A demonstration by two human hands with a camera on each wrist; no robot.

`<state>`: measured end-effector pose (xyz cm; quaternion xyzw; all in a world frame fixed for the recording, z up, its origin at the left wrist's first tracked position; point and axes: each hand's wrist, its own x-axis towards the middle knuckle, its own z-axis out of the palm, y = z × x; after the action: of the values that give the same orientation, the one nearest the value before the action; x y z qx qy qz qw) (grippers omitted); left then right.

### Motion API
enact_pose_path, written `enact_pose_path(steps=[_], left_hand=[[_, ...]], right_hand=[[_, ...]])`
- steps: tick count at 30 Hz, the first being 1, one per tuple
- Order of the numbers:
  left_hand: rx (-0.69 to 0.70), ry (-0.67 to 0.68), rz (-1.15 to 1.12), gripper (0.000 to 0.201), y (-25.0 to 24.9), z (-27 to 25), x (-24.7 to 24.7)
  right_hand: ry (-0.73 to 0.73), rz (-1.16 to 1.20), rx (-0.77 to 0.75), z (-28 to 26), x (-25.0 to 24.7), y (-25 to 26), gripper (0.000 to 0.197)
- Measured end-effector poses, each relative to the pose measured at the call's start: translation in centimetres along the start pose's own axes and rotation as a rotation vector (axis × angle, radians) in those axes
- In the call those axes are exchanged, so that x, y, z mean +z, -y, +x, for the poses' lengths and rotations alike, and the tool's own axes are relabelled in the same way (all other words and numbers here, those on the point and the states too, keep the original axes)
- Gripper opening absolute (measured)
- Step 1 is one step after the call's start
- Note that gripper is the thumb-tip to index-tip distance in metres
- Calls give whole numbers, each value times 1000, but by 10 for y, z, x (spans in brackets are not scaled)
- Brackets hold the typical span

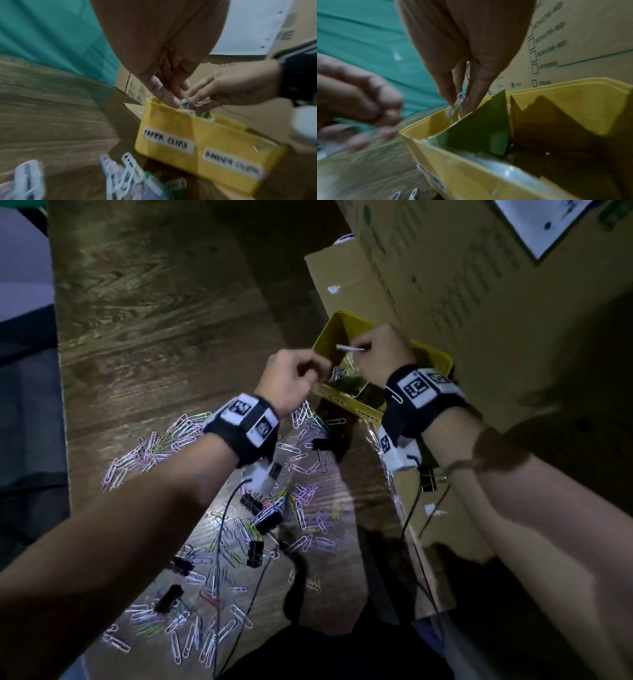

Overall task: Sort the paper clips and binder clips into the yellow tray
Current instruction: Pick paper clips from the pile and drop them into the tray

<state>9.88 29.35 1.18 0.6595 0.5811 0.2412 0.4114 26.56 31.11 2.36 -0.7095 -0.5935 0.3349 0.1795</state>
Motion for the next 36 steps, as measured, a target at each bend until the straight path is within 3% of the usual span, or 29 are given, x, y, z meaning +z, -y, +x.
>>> enact_pose_path(steps=[3,5,7,10,13,15,17,19,21,24,26,30,34,36], left_hand=[[-30,221,150,30,26,-44,3],[140,357,311,24,45,-76,16],[221,414,414,37,63,-105,34],[154,449,718,56,74,-142,60],[126,572,923,50,72,-165,72],[159,654,875,43,76,-175,75],[197,628,632,45,80,-185,74],[140,486,349,48,87,-194,70],[72,355,225,54,92,-202,63],[113,324,286,53,101,-216,53],[179,313,379,49,112,-220,47],[160,286,666,42,123,-221,39],[163,443,758,74,99,-230,51],[111,476,841,82,89,-233,63]], right_hand=[[102,-117,-49,-2,6,3,39],[124,-101,-80,-10,8,7,39],[80,-79,-134,-25,10,14,33],[66,-27,-239,-59,15,26,26],[278,-18,-247,-100,29,20,21],[394,-114,-195,-125,45,1,22],[480,-236,-114,-150,63,-22,33],[571,-315,11,-175,78,-42,50],[618,-323,70,-196,95,-59,71],[572,-337,35,-215,119,-72,87],[539,-324,13,-223,129,-72,90],[436,-336,-56,-235,141,-74,91],[299,-410,-72,-243,145,-77,98],[282,-438,-59,-246,146,-79,91]])
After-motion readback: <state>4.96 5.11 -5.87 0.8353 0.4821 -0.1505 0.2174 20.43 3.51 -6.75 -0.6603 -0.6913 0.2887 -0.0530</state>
